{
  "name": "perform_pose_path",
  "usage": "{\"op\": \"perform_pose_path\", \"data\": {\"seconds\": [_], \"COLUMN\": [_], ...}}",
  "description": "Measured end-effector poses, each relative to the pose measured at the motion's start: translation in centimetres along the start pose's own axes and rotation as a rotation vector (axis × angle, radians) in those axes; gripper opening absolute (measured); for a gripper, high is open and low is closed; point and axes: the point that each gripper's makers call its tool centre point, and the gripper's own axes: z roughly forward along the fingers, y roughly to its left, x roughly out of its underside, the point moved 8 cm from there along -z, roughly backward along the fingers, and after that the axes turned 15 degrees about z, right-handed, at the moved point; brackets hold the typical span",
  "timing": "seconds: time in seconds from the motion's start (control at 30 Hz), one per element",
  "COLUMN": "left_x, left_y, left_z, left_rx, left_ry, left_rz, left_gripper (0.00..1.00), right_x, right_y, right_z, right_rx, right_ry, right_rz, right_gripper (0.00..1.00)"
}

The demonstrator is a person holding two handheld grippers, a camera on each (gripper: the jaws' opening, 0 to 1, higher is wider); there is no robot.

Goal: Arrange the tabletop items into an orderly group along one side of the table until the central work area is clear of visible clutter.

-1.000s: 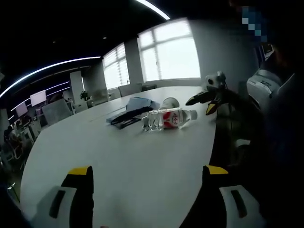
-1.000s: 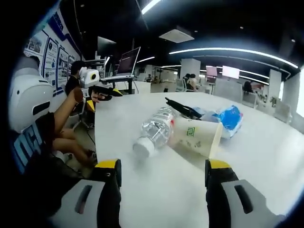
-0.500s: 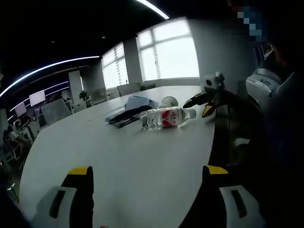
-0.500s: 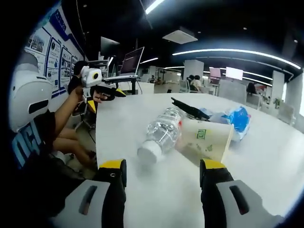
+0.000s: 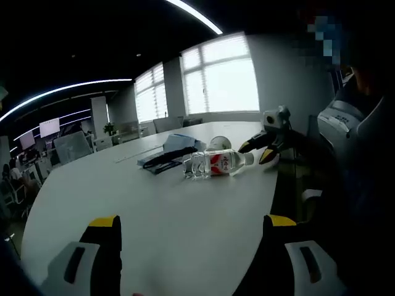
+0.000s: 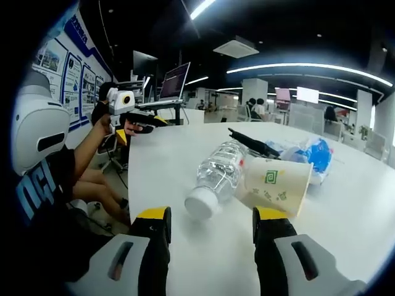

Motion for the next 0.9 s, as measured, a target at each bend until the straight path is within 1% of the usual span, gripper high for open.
{"op": "perform_pose_path", "data": {"seconds": [0.1,0.17,0.2,0.3,0.37,0.5,0.63,0.8,0.9], "left_x": [0.2,0.2,0.2,0.3,0.4,0.5,0.8,0.9,1.0], "left_y": [0.1,0.1,0.1,0.2,0.4,0.7,0.7,1.0,1.0], "left_z": [0.0,-0.1,-0.1,-0.3,-0.4,-0.7,-0.7,-0.9,-0.9], "left_rx": [-0.007,-0.010,-0.010,-0.016,-0.028,-0.033,-0.033,-0.045,-0.051], "left_ry": [0.009,0.006,0.005,0.010,0.017,0.008,0.020,0.026,0.031], "left_rz": [-0.003,-0.005,-0.007,-0.017,-0.024,-0.043,-0.051,-0.069,-0.076], "left_gripper": [0.95,0.96,0.96,0.98,1.00,1.00,1.00,1.00,1.00], "right_x": [0.0,0.1,0.1,0.0,0.0,0.1,0.0,0.0,0.0], "right_y": [0.0,0.1,0.1,0.5,0.5,0.5,0.6,0.6,0.6], "right_z": [0.2,0.3,0.3,0.6,0.8,1.0,1.1,1.1,1.0], "right_rx": [0.003,-0.004,-0.004,-0.022,-0.029,-0.018,-0.025,-0.027,-0.028], "right_ry": [-0.008,-0.002,-0.003,-0.023,-0.034,-0.035,-0.047,-0.046,-0.049], "right_rz": [0.006,0.008,0.010,0.024,0.041,0.038,0.040,0.046,0.053], "right_gripper": [0.48,0.45,0.46,0.46,0.43,0.40,0.38,0.33,0.32]}}
